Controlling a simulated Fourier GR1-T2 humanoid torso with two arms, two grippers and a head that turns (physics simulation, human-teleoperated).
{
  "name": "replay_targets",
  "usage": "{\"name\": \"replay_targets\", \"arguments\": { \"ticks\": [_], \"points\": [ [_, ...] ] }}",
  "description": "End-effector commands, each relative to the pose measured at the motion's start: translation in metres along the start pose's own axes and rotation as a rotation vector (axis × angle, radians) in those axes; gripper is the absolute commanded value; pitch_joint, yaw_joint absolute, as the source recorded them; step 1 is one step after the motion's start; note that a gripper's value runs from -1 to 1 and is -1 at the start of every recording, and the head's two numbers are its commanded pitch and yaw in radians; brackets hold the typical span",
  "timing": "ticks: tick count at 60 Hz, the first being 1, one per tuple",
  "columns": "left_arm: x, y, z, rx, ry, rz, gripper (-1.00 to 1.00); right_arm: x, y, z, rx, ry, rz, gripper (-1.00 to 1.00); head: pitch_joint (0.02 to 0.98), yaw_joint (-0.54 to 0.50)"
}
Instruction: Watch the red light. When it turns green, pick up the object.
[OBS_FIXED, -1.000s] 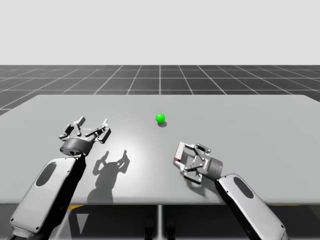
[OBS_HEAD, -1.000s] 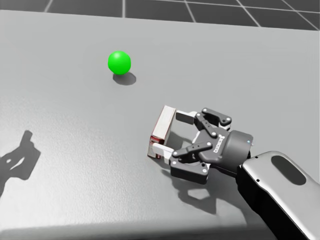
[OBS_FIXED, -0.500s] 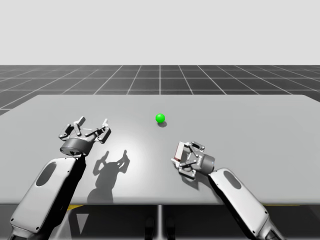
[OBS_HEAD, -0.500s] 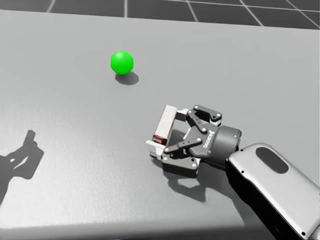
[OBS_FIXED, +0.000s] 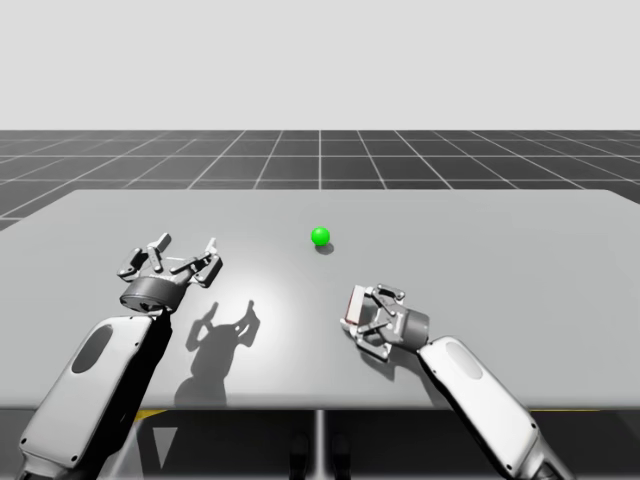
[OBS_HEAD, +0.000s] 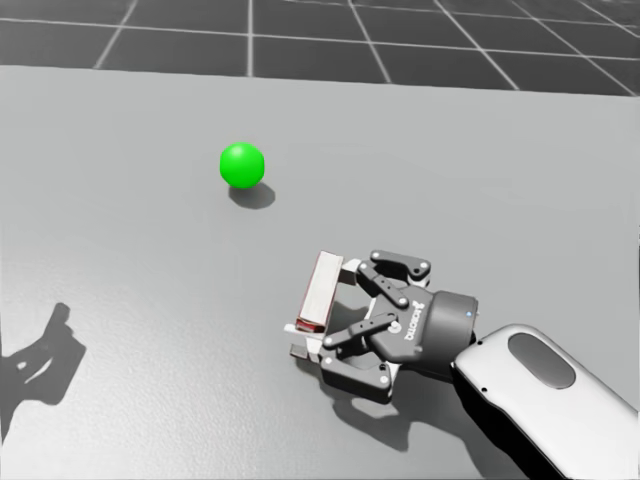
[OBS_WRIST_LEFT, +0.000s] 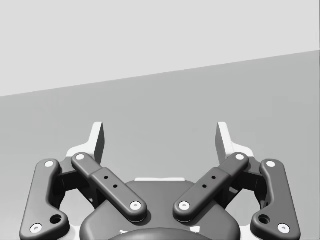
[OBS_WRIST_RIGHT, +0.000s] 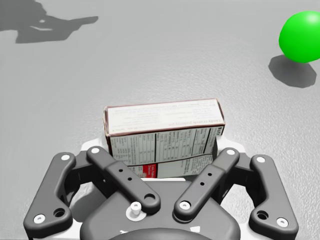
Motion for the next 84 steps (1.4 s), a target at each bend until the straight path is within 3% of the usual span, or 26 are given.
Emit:
{"name": "replay_targets", "arguments": {
  "ticks": [1, 18, 26, 36, 44, 52, 59, 61, 67, 84],
  "points": [
    [0.000, -0.001, 0.000, -0.003, 0.000, -0.002, -1.00, -0.011, 0.000, 0.001, -0.090, 0.021, -0.017, 1.00, 0.691, -0.15],
    [0.000, -0.003, 0.001, -0.006, -0.003, -0.003, -1.00, -0.013, -0.001, 0.002, -0.095, 0.016, -0.003, 1.00, 0.475, -0.17],
    [-0.001, -0.003, 0.001, -0.003, -0.006, -0.003, -1.00, -0.017, 0.000, 0.002, -0.094, 0.016, 0.008, 1.00, 0.429, -0.17],
    [-0.001, -0.003, 0.001, -0.003, -0.006, -0.001, -1.00, -0.013, -0.001, 0.004, -0.099, -0.004, 0.002, 1.00, 0.423, -0.17],
    [-0.001, -0.002, 0.001, -0.003, -0.006, 0.000, -1.00, 0.015, -0.002, 0.008, -0.104, -0.062, -0.002, 1.00, 0.424, -0.17],
    [-0.001, -0.002, 0.001, -0.003, -0.006, 0.000, -1.00, 0.044, -0.007, 0.007, -0.118, -0.125, 0.023, 1.00, 0.424, -0.17],
    [-0.001, -0.002, 0.000, -0.003, -0.008, -0.002, -1.00, 0.072, -0.011, 0.005, -0.129, -0.175, 0.050, 1.00, 0.423, -0.17],
    [-0.001, -0.001, 0.000, -0.002, -0.008, -0.002, -1.00, 0.084, -0.013, 0.004, -0.137, -0.198, 0.072, 1.00, 0.421, -0.18],
    [0.000, -0.001, 0.000, -0.002, -0.008, -0.001, -1.00, 0.106, -0.017, 0.003, -0.159, -0.244, 0.086, 1.00, 0.419, -0.17],
    [0.000, 0.000, 0.001, -0.002, -0.010, -0.001, -1.00, 0.185, -0.035, 0.016, -0.302, -0.394, 0.163, 1.00, 0.418, -0.16]
  ]
}}
